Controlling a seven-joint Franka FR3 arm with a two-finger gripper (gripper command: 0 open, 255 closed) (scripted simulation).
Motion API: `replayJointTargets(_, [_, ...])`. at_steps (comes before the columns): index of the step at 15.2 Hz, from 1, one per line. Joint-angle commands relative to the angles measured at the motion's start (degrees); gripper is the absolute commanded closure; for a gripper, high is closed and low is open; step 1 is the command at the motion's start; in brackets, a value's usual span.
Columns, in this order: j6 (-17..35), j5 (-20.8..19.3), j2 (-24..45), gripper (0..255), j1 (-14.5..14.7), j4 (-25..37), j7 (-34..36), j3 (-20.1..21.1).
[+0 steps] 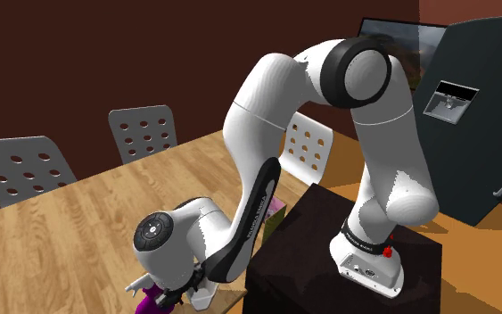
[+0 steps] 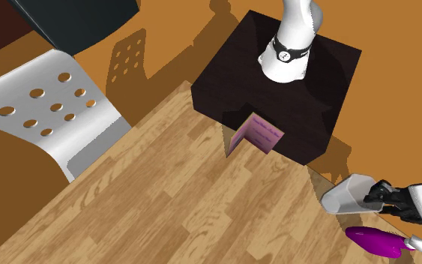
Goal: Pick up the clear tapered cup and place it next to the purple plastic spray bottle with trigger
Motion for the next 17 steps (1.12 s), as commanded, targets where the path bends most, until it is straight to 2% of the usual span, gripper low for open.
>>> replayJointTargets(1, [0.0, 0.0, 0.0, 0, 0.0, 0.01, 0.0, 0.0])
replayJointTargets(5, [0.0, 0.0, 0.0, 0, 0.0, 0.01, 0.0, 0.0])
replayJointTargets(9, [-4.79, 5.53, -6.05, 0, -2.53, -0.58, -3.61, 4.25])
replayJointTargets(17, [-4.77, 5.53, -6.05, 0, -2.5, -0.58, -3.61, 4.23])
